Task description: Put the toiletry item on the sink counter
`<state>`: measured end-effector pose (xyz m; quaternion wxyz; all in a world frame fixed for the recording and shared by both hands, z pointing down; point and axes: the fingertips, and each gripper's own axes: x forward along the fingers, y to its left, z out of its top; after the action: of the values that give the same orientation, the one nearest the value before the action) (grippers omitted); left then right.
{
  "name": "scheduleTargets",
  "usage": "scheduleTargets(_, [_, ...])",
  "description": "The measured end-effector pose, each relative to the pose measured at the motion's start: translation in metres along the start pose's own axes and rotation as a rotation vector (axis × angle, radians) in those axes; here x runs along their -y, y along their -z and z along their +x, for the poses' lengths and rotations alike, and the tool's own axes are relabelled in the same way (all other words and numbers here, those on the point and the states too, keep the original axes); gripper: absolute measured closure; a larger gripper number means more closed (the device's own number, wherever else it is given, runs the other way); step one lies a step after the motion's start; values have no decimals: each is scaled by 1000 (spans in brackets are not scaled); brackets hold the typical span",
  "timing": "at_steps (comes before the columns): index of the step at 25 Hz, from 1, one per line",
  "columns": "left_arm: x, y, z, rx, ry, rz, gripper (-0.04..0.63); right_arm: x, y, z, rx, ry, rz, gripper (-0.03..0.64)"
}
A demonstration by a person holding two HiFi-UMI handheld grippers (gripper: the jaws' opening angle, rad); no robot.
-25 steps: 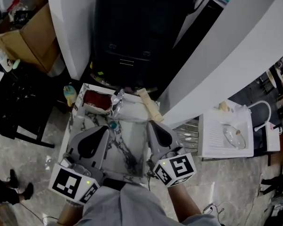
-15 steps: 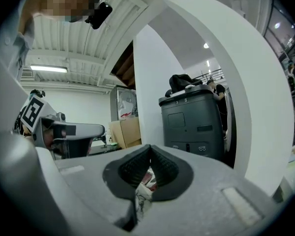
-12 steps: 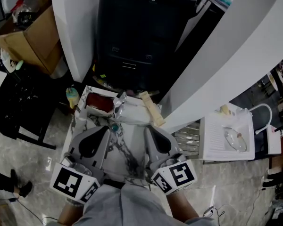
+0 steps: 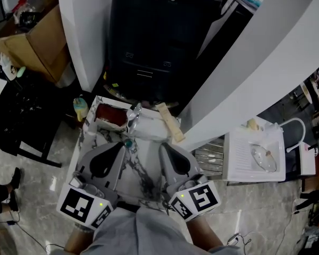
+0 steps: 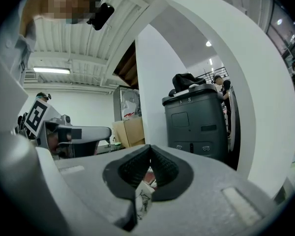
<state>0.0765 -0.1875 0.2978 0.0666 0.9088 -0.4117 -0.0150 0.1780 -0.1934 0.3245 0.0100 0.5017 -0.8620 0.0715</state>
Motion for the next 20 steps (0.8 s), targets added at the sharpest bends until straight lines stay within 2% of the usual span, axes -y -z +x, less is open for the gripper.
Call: scheduleTargets(20, [10,4,-4,-11,1,7,592,-6,10,-8,-28,-24,11,618])
